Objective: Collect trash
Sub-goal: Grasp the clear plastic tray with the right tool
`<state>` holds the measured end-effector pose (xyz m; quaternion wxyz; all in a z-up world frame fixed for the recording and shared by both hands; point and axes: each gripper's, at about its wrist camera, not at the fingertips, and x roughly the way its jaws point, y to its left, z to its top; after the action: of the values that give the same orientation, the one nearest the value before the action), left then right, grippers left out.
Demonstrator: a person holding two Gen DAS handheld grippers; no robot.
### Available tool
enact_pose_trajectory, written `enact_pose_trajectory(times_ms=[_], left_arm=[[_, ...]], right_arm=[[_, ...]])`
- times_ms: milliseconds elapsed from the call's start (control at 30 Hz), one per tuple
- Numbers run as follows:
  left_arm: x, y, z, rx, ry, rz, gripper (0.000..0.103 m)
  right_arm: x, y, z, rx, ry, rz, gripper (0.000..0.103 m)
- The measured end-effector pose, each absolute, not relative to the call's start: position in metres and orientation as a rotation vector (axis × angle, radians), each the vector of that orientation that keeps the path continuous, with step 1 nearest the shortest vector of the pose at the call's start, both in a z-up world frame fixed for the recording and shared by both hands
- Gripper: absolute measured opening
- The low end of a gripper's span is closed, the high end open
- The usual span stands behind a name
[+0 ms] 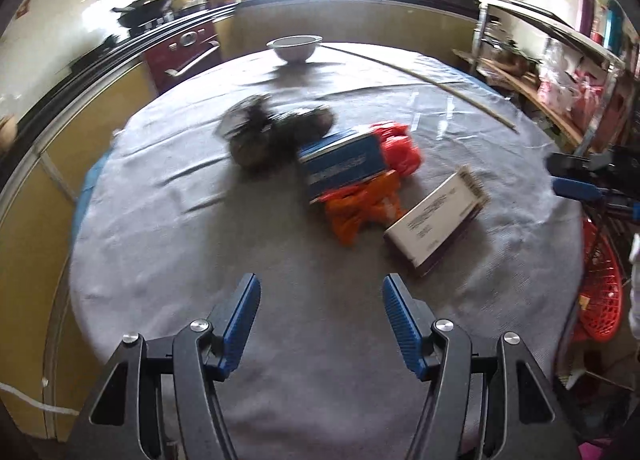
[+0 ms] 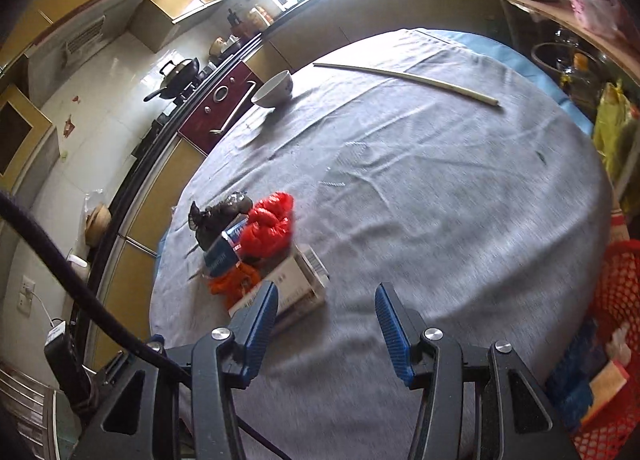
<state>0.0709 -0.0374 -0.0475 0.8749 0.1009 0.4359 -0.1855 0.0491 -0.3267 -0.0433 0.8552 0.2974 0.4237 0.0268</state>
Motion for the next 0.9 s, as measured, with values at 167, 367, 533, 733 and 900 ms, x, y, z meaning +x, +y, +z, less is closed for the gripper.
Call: enact_pose_trajectory(times_ms=[167, 367, 533, 733, 900], left_arm=[[0.084, -0.070, -0.045, 0.251, 0.878, -0.523, 0.065], [0.105, -0.108, -0.057, 0.306, 0.874, -0.718, 0.074], [0.118, -0.134, -0.066, 0.352, 0.905, -0.852, 0.074], [0.112, -0.155, -0.081, 0.491, 0.906, -0.889, 0.074], [0.111, -0.148, -0.088, 0.473, 0.929, -0.882, 0.074]], right_arm=[[0.056, -0.335, -0.054, 0.646, 0.900, 0.034, 0.055], [0.045, -0.359, -0.073, 0.709, 0.916, -0.022, 0.055], [0.043, -0.373, -0.076, 0.729, 0.912, -0.039, 0.055], [0.084, -0.381, -0.055, 0.738, 0.894, 0.013, 0.055], [0.148, -0.376, -0.040, 0.753, 0.900, 0.047, 0.055]])
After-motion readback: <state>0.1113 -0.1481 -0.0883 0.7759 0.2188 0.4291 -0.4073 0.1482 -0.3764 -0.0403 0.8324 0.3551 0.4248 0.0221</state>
